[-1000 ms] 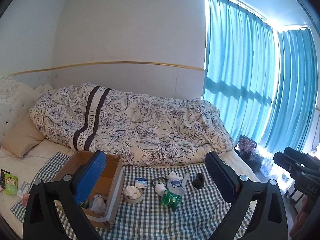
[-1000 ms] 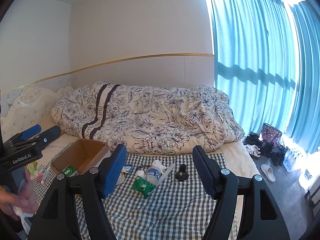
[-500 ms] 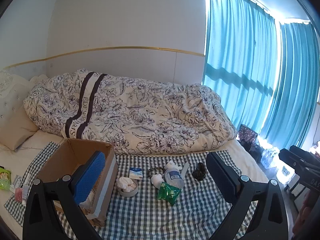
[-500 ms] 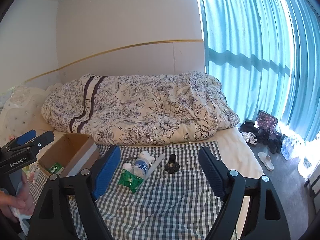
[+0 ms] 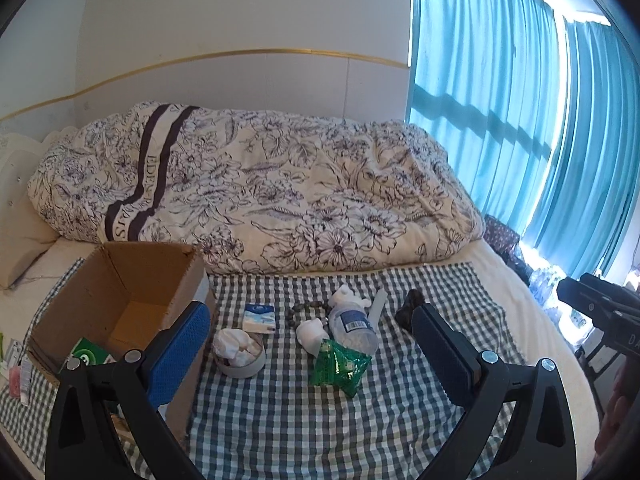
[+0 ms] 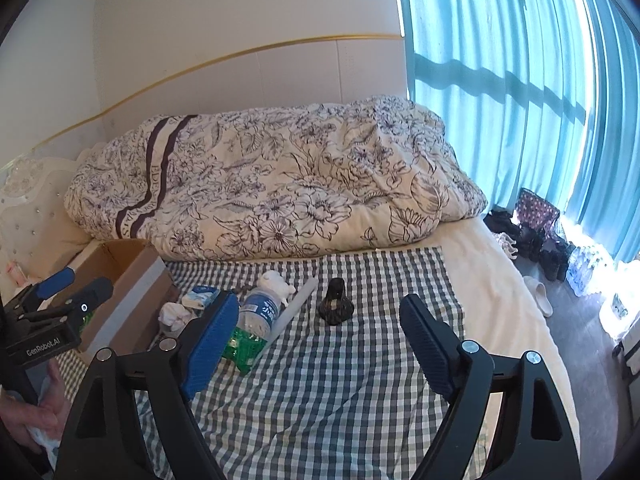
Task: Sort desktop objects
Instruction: 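Withdraw both grippers from the cardboard box back toward the items, then grasp the green snack bag with the left gripper while the right grasps the black cup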
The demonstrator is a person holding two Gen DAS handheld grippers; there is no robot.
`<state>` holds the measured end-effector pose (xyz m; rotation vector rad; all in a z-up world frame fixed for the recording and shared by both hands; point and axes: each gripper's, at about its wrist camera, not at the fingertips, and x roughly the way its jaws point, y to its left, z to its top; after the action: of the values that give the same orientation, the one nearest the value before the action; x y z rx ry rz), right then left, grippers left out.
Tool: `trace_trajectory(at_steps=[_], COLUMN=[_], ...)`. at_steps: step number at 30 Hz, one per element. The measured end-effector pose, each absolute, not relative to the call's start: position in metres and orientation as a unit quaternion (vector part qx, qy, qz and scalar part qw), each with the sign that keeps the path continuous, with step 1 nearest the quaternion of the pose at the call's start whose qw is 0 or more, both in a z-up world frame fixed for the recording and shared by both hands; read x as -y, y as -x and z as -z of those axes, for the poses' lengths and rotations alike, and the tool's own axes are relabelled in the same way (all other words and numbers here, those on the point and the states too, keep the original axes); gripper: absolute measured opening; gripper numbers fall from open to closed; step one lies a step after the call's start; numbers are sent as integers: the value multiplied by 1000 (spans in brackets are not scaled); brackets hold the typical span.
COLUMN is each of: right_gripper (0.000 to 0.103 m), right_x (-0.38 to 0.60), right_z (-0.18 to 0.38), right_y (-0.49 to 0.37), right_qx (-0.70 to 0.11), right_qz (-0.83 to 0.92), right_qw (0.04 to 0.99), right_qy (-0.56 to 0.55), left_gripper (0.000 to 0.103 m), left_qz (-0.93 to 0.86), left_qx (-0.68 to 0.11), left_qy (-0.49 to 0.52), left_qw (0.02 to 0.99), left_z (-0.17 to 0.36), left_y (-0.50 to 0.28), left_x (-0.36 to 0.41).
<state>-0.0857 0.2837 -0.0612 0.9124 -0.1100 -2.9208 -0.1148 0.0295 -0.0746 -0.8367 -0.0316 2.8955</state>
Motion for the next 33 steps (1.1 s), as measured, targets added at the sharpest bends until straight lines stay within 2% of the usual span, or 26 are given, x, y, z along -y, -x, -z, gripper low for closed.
trace_trajectory(at_steps=[21, 33], right_gripper=[83, 83], right_x=[-297, -273], right_z=[171, 209], right_y=[175, 217], right_qx=[34, 7], right_qz=[930, 921], right_qw=[17, 30], right_qy=[-365, -387], left_gripper=[103, 103], left_qz=[-919, -910], left_qx=[-27, -18], left_qy=[383, 400], left_qw=[93, 106], left_z=[219, 252], left_y=[184, 211], left_x=[-66, -73])
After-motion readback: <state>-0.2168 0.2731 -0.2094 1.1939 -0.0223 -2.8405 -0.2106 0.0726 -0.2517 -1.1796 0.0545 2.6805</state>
